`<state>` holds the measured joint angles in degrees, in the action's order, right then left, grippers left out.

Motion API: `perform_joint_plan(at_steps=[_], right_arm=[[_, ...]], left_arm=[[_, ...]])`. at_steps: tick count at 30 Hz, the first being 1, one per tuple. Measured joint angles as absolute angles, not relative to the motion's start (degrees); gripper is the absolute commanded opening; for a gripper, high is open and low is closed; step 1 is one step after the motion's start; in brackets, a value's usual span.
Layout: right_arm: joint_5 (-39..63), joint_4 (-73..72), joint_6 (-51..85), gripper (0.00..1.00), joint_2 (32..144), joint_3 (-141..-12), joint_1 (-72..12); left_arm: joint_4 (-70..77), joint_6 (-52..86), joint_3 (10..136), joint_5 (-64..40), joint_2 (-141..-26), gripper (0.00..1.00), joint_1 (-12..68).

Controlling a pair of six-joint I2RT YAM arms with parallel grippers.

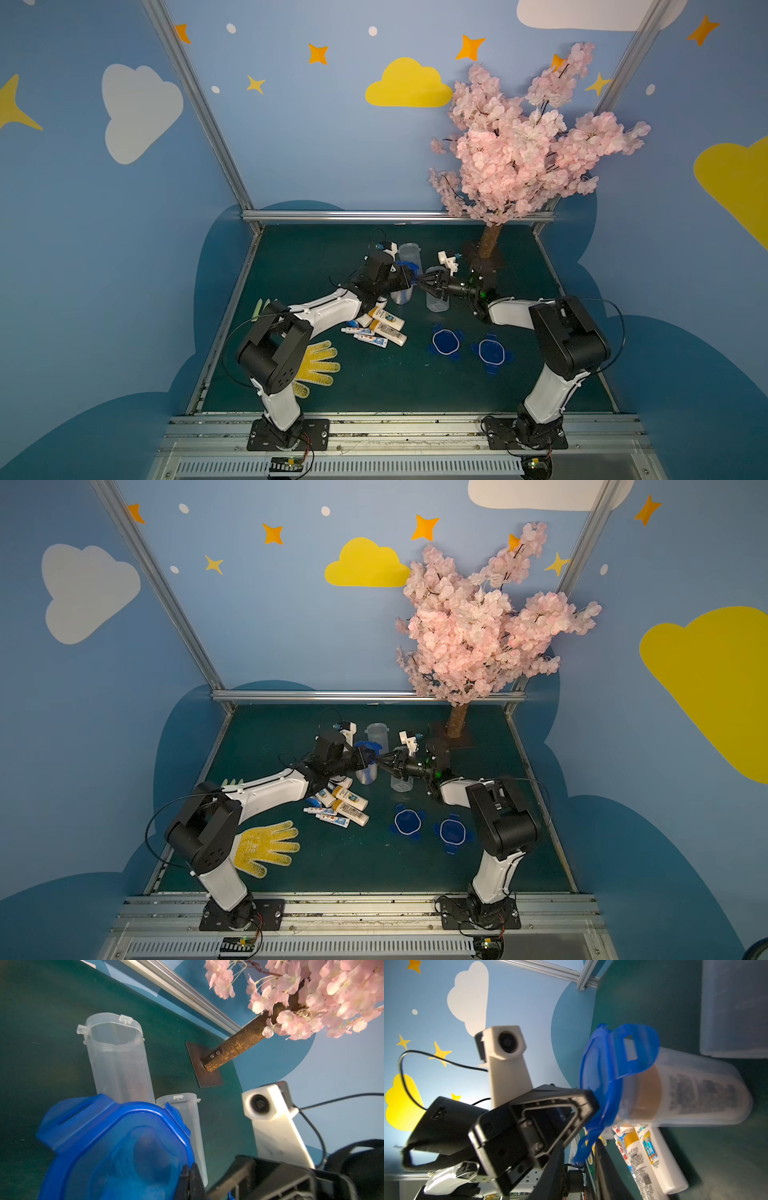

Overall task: Take out toiletry kits
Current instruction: Unfasten the latch on the container.

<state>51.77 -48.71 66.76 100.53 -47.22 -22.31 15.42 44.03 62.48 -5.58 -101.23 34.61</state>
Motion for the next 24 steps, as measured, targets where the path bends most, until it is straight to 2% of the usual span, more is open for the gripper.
perform_joint_plan(at_steps=[6, 11, 13, 16, 24], right_arm=[[51.66, -45.63, 63.55, 0.24, 95.35, -47.68, -22.37], [47.4, -25.65, 52.45, 0.17, 89.36, -51.64, -22.39], [45.12, -18.41, 48.27, 0.18, 87.44, -53.71, -22.35], [42.72, -10.02, 43.35, 0.27, 86.24, -56.66, -22.17], [41.08, -1.17, 38.26, 0.35, 91.05, -60.05, -21.82]], left_arm=[[16.08, 44.38, 62.0, -6.02, -101.06, 0.02, 34.76], [12.73, 43.81, 63.75, -5.91, -100.38, 0.02, 34.76], [9.37, 43.07, 65.47, -5.63, -100.29, 0.02, 34.76], [2.24, 41.54, 69.56, -5.19, -100.49, 0.02, 34.65], [-11.9, 38.74, 80.79, -5.93, -103.18, 0.02, 34.79]])
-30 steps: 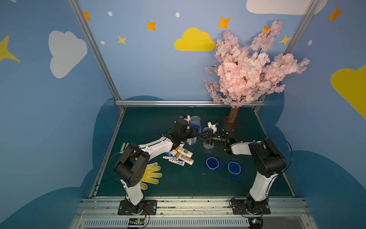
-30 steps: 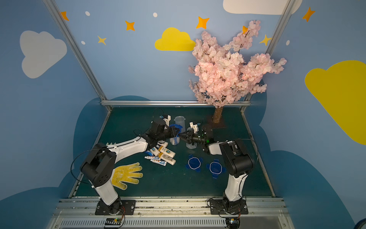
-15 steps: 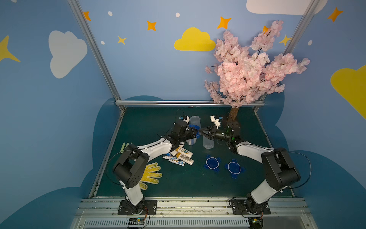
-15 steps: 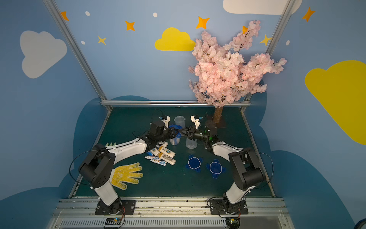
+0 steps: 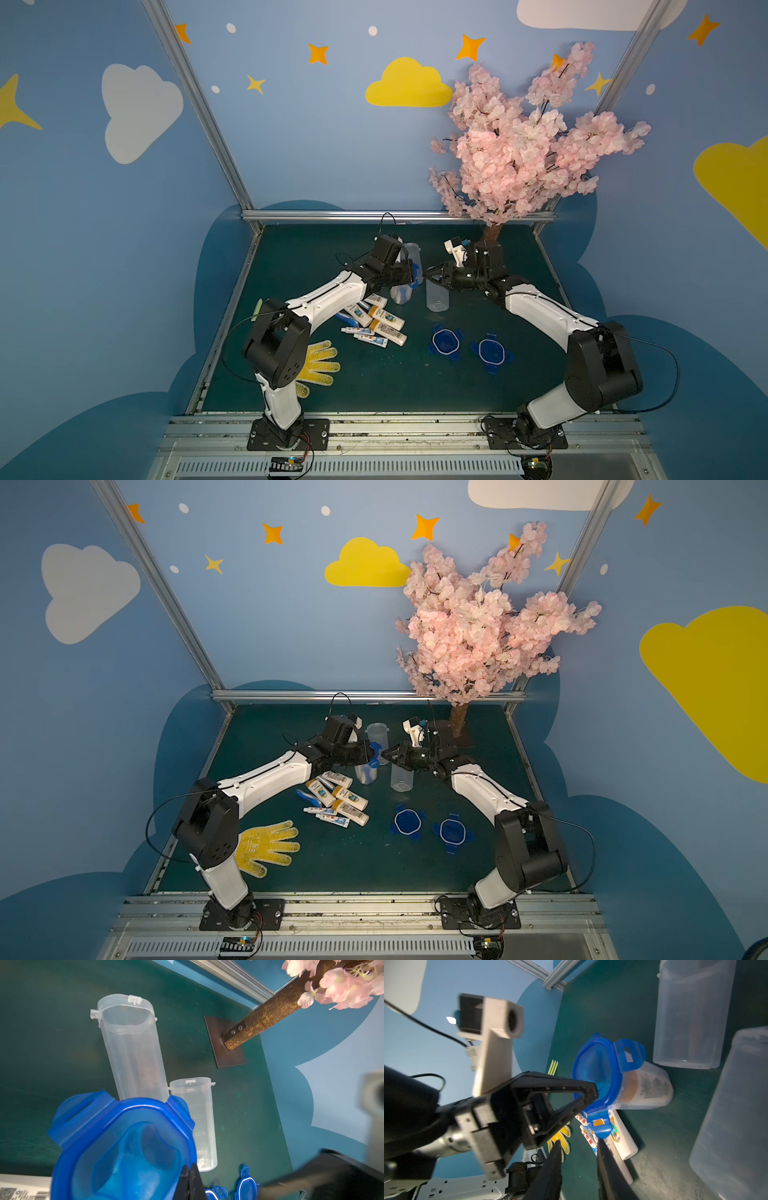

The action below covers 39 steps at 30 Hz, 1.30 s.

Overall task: Take out toiletry kits
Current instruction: Unfasten the latch on the container, then open the lid of the container.

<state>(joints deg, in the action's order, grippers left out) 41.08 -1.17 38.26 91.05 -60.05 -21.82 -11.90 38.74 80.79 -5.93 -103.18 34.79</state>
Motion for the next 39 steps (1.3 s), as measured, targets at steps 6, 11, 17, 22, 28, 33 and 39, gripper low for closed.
perform_joint_plan(at_steps=[6, 11, 17, 22, 28, 33, 39], right_arm=[[41.1, 0.36, 37.56, 0.47, 96.99, -63.55, -21.71], [42.48, -2.52, 39.66, 0.48, 101.56, -66.72, -21.26], [44.03, -6.87, 43.27, 0.48, 106.63, -69.23, -21.02], [45.63, -11.18, 46.74, 0.45, 109.27, -69.6, -20.97], [46.83, -17.34, 50.61, 0.32, 110.17, -69.63, -20.97], [47.72, -21.91, 52.75, 0.17, 110.17, -69.67, -20.67], [47.64, -21.56, 52.4, 0.0, 110.39, -69.89, -20.67]], left_arm=[[-13.96, 38.11, 83.7, -6.24, -101.89, 0.02, 34.94], [-14.66, 37.28, 82.74, -4.99, -100.01, 0.02, 35.03], [-14.39, 37.36, 78.5, -3.62, -99.61, 0.02, 33.74], [-12.82, 37.8, 78.65, -4.01, -102.08, 0.02, 32.49], [-11.38, 37.82, 78.67, -4.54, -102.65, 0.02, 32.34], [-10.98, 37.8, 78.67, -4.56, -102.83, 0.02, 32.27], [-10.22, 37.85, 78.83, -5.19, -102.87, 0.02, 32.18]])
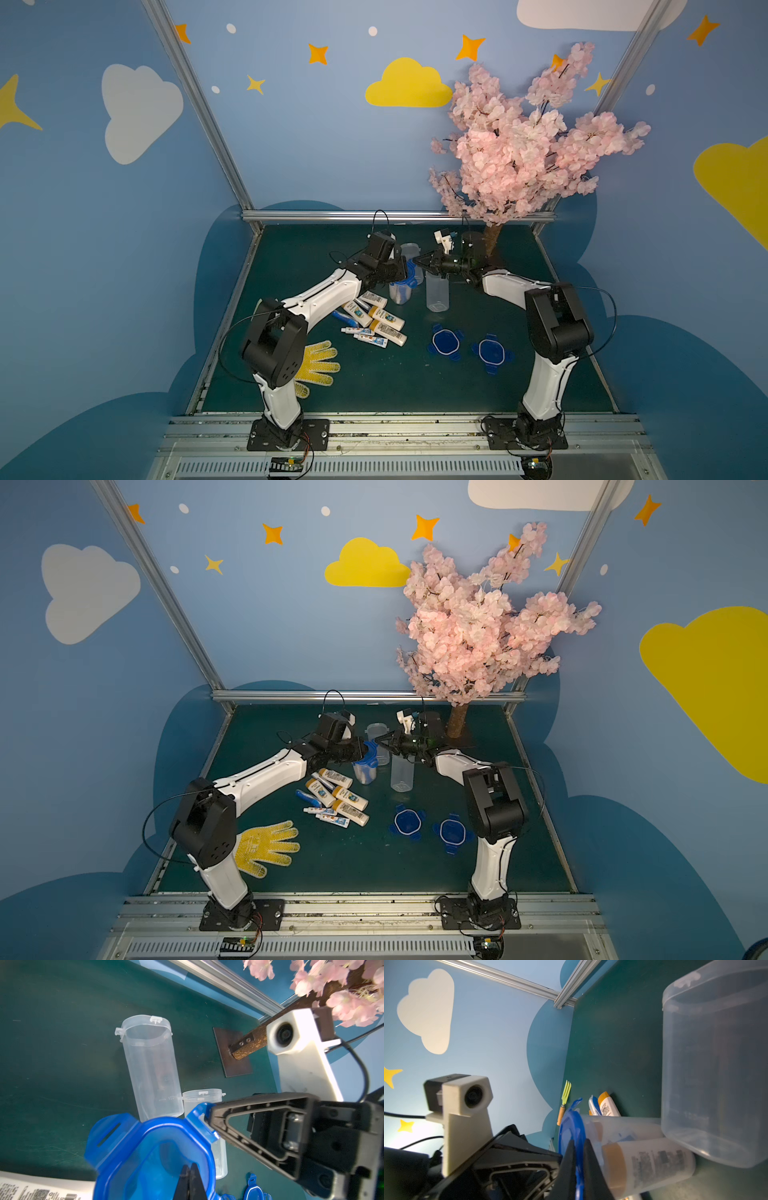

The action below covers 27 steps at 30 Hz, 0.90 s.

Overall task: Take out toiletry kits
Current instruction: Open the lid of the container.

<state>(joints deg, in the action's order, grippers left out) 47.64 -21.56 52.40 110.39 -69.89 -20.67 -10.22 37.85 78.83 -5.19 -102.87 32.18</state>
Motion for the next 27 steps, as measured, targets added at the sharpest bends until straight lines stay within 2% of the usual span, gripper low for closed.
perform_joint_plan(at_steps=[12, 27], right_arm=[[45.98, -14.13, 45.74, 0.0, 109.1, -71.37, -20.69], [45.45, -9.87, 41.45, 0.0, 103.33, -72.25, -21.52]], left_arm=[[-12.51, 37.74, 78.96, -6.0, -102.1, 0.02, 32.1], [-14.68, 37.67, 77.03, -4.47, -92.9, 0.02, 31.51]])
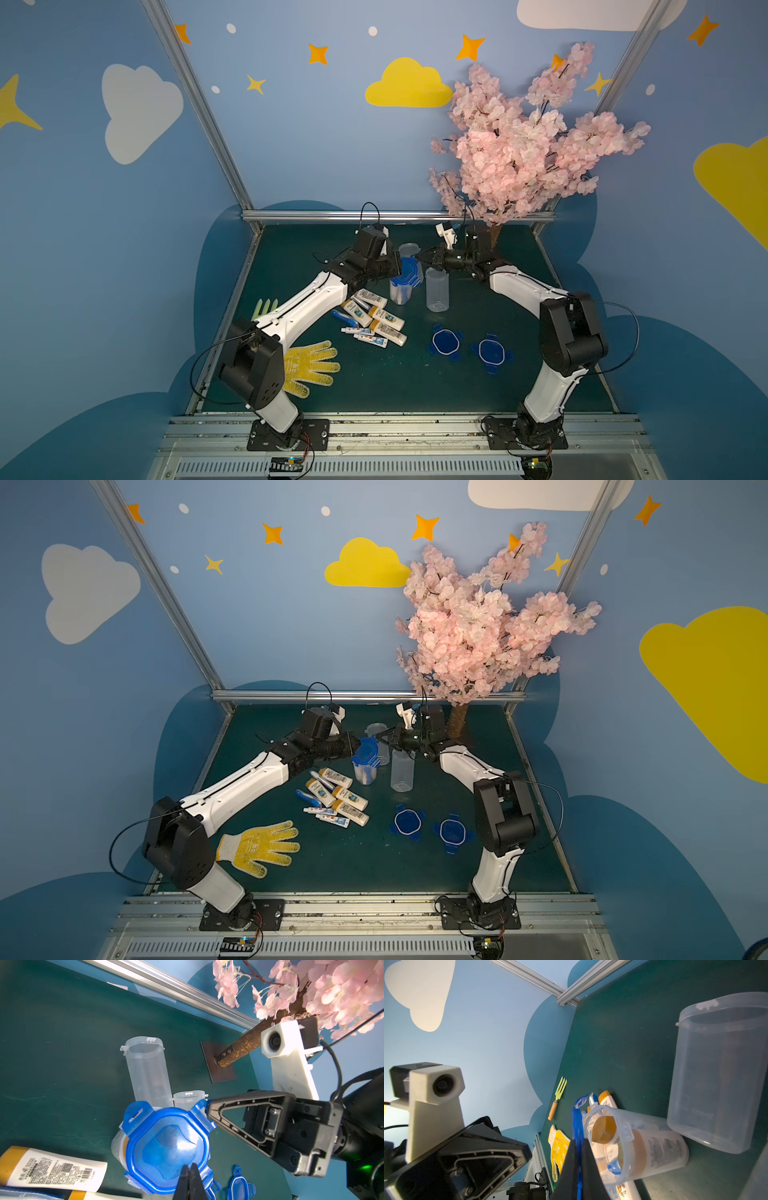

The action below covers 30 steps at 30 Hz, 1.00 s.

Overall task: Take out toiletry kits
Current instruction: Open the lid of the container.

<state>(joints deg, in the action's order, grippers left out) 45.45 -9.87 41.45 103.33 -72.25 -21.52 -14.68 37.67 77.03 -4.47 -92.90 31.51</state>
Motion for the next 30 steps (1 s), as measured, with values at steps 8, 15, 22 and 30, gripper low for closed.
perform_joint_plan(at_steps=[8, 15, 22, 30], right_arm=[[45.34, -5.65, 37.19, 0.0, 100.27, -73.89, -24.71], [42.81, 2.02, 28.25, 0.0, 96.64, -76.9, -28.4], [38.65, 7.38, 19.16, 0.0, 93.89, -76.97, -32.16], [38.06, 8.43, 16.19, 0.0, 93.6, -76.6, -34.54]], left_arm=[[-15.14, 37.71, 74.48, -3.36, -92.03, 0.02, 30.85], [-15.55, 37.8, 72.84, -2.76, -89.73, 0.02, 30.46], [-16.43, 37.93, 70.24, -1.52, -86.37, 0.02, 29.21], [-16.86, 37.93, 70.19, -0.34, -85.12, 0.02, 28.18]])
